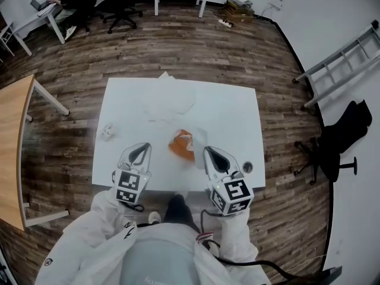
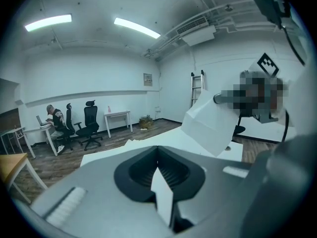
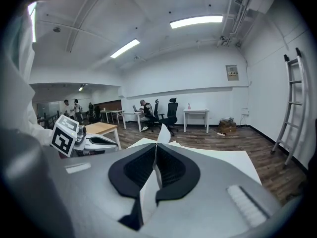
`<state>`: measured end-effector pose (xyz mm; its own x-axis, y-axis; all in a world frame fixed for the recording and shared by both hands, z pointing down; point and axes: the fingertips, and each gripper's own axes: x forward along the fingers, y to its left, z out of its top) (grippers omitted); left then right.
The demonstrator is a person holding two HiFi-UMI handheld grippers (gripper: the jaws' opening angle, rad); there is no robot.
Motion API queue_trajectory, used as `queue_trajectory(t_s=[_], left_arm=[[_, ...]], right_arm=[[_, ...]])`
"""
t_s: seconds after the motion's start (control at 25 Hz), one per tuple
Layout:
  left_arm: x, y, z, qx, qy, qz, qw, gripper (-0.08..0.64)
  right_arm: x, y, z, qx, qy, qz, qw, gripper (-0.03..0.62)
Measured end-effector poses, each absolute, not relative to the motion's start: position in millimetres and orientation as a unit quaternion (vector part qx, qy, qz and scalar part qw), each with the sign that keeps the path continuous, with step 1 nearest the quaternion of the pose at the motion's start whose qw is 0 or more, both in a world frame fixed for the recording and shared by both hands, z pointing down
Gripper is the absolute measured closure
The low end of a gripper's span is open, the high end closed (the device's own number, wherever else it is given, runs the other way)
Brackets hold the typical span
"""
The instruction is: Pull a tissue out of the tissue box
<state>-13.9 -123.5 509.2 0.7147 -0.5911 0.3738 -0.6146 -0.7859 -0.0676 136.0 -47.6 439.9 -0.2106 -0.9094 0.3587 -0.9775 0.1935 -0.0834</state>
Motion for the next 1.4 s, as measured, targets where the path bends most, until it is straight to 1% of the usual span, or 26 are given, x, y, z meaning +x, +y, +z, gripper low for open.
queue_trajectory(t_s=[0.44, 1.4], left_arm=[[-69.3, -92.7, 503.9, 0.928, -0.325, 0.178, 0.026, 0.56], [-119.6, -38.0, 500.2, 0.93, -0.33, 0.16, 0.025, 0.56]], right_arm=[[104.8, -0.6, 462.2, 0.654, -0.731, 0.155, 0.118, 0.586], [87.2, 64.2, 462.0, 0.689, -0.699, 0.15, 0.117, 0.586]])
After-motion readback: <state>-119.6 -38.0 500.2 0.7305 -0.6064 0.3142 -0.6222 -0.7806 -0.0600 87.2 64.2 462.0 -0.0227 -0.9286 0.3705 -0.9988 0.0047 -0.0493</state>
